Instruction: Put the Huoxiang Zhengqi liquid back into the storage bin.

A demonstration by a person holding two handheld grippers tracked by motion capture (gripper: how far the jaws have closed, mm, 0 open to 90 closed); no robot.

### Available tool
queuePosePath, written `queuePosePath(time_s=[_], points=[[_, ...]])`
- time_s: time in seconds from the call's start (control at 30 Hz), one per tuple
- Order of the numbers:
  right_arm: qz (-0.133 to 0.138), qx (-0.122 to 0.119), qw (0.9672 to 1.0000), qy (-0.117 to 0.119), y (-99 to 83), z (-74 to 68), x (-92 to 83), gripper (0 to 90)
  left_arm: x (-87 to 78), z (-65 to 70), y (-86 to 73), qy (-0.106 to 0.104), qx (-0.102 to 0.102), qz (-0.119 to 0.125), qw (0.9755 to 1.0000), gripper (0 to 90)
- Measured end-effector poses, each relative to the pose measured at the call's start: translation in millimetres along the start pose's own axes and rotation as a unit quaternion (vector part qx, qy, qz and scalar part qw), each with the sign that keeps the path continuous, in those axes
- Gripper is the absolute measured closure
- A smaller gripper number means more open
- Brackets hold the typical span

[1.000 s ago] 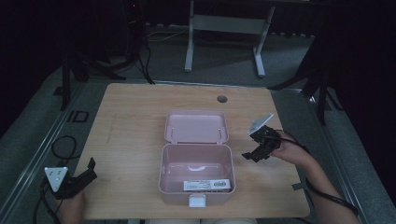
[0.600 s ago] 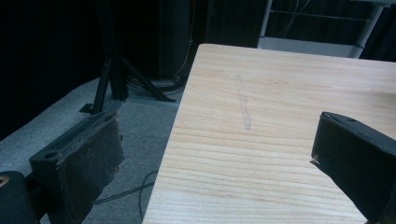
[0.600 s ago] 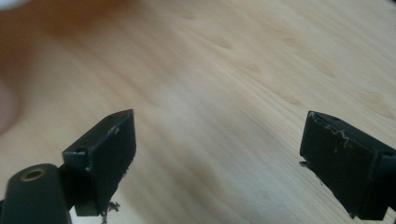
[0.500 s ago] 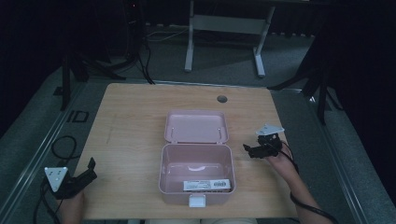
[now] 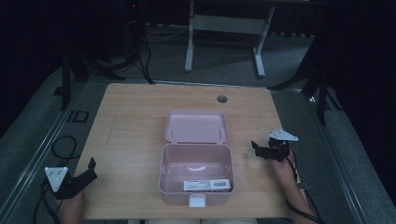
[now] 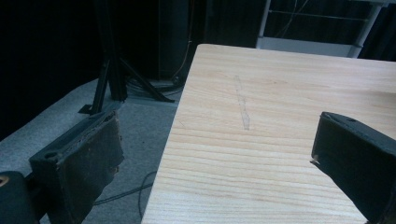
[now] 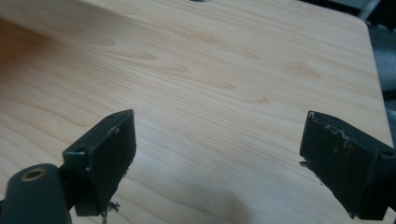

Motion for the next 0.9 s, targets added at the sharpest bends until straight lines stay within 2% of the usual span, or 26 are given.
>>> queuePosePath(time_s=[0.2,0.33,0.4,0.53,0.63,0.77,0.9], points=[[0.009,0.022,0.9996,-0.017,-6.3,15.7,-9.1,10.5,0.2,0.2,0.0,0.001,0.0,0.0,1.0,2.1],[0.026,0.06,0.9978,-0.012,-9.6,27.9,-16.1,10.6,0.2,0.3,0.0,0.002,0.001,0.0,1.0,2.1],[0.027,0.059,0.9976,-0.024,-11.8,32.6,-18.5,10.6,0.3,0.3,0.0,0.002,0.001,0.0,1.0,2.1],[0.034,0.078,0.9962,-0.023,-15.3,42.1,-24.8,10.6,0.4,0.4,0.0,0.002,0.0,0.0,1.0,2.1],[0.034,0.081,0.9957,-0.03,-18.6,47.0,-29.8,10.6,0.6,0.5,0.0,0.002,0.0,0.0,1.0,2.1],[0.036,0.08,0.9957,-0.031,-24.4,47.6,-36.5,10.6,0.6,0.5,0.0,0.002,0.0,0.0,1.0,2.1],[0.04,0.089,0.9947,-0.032,-31.4,48.5,-42.0,10.6,0.6,0.6,0.1,0.003,0.0,0.0,1.0,2.1]])
Point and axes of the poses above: each handheld gripper's, and its own axes: x roughly forward along the jaws, y roughly out of its top, z roughly to its right, the point moved 5 cm from there along x, roughly forward along the jaws, and after that the axes turned 12 degrees about x, right-handed, at the moved point
